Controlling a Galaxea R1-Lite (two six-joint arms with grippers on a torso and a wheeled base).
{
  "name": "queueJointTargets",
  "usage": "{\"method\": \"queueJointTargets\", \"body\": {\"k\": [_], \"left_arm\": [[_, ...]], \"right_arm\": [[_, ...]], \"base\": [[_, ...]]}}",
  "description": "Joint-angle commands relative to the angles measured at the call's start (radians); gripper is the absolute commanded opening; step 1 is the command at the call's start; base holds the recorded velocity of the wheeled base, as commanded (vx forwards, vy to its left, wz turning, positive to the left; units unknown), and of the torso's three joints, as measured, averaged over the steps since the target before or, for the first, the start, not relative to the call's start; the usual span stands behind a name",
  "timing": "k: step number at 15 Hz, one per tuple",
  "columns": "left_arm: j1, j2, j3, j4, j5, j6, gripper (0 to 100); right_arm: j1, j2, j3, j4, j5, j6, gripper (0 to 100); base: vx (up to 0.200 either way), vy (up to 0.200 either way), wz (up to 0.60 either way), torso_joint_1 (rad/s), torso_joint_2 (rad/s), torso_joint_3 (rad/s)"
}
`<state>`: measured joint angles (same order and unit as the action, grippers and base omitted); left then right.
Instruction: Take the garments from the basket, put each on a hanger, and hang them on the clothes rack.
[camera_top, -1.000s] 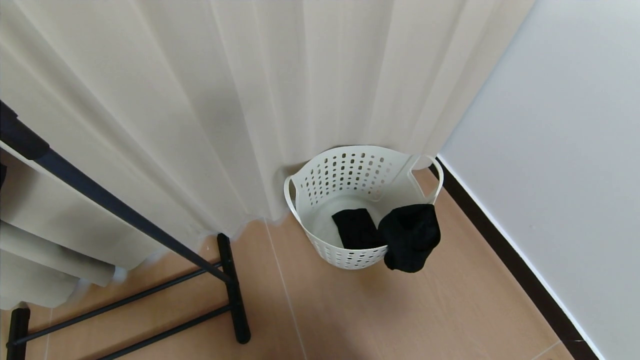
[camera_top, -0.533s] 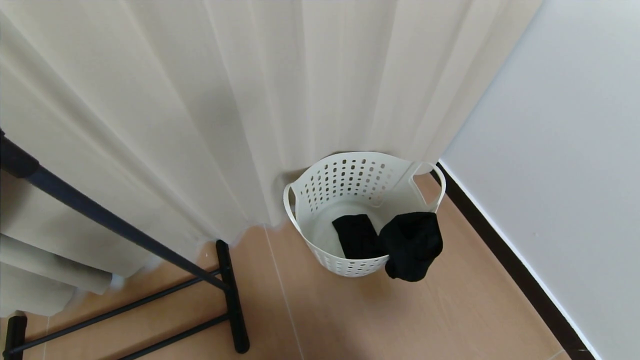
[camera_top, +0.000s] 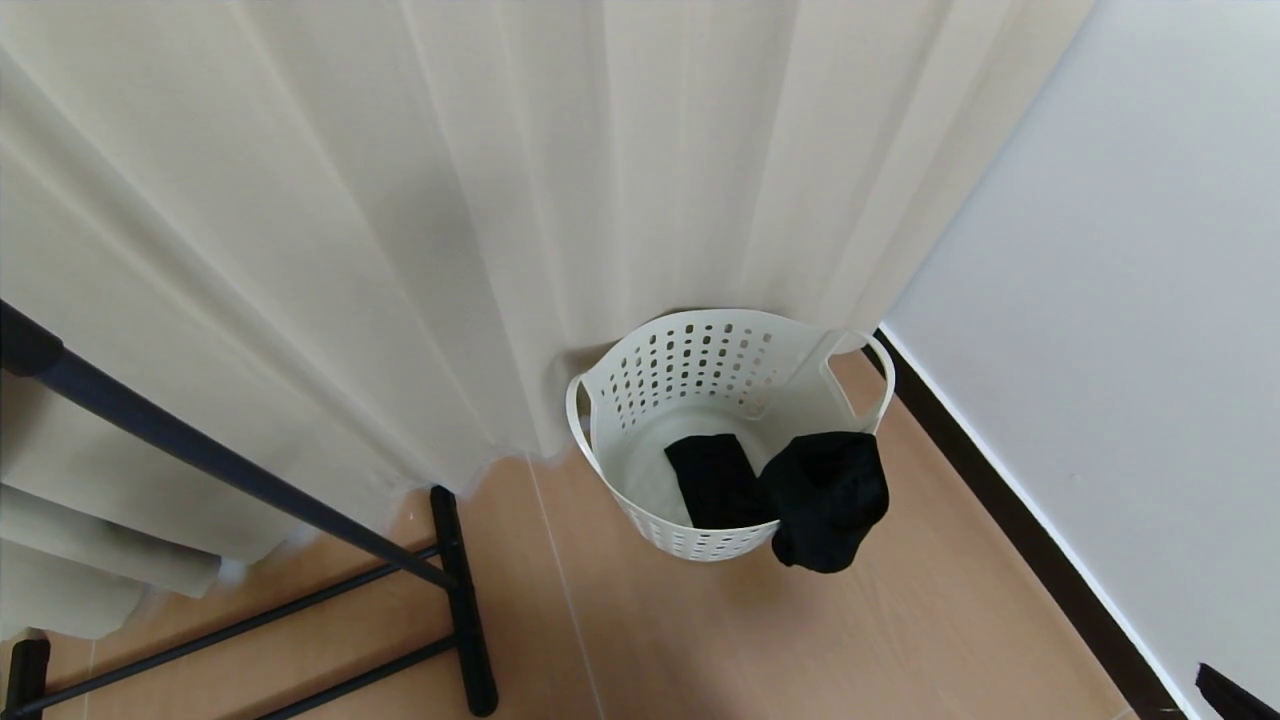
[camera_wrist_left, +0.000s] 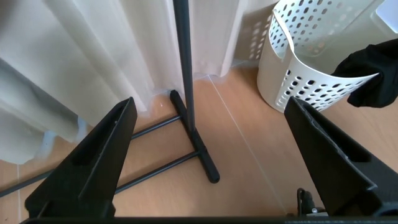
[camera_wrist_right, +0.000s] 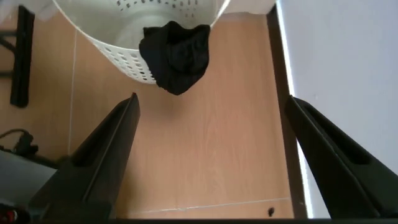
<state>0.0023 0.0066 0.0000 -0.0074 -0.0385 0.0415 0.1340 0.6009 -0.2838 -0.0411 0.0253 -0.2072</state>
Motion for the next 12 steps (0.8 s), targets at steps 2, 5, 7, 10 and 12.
{"method": "queueJointTargets", "body": {"k": [2, 5, 7, 10, 12], "left_arm": [[0.001, 0.001, 0.0, 0.0, -0.003, 0.009, 100], [0.001, 0.001, 0.0, 0.0, -0.003, 0.02, 100], [0.001, 0.001, 0.0, 0.0, -0.004, 0.024, 100], [0.001, 0.001, 0.0, -0.002, -0.004, 0.044, 100], [0.001, 0.001, 0.0, -0.003, -0.006, 0.066, 100]], "right_arm": [[0.07, 0.562, -0.324, -0.005, 0.01, -0.205, 100], [0.122, 0.812, -0.511, -0.002, 0.008, -0.281, 100], [0.139, 0.959, -0.643, 0.0, 0.008, -0.388, 100], [0.151, 1.16, -0.791, 0.003, 0.011, -0.551, 100], [0.144, 1.287, -0.903, 0.017, 0.038, -0.661, 100]], "base": [[0.0, 0.0, 0.0, 0.0, 0.0, 0.0], [0.0, 0.0, 0.0, 0.0, 0.0, 0.0], [0.0, 0.0, 0.0, 0.0, 0.0, 0.0], [0.0, 0.0, 0.0, 0.0, 0.0, 0.0], [0.0, 0.0, 0.0, 0.0, 0.0, 0.0]]}}
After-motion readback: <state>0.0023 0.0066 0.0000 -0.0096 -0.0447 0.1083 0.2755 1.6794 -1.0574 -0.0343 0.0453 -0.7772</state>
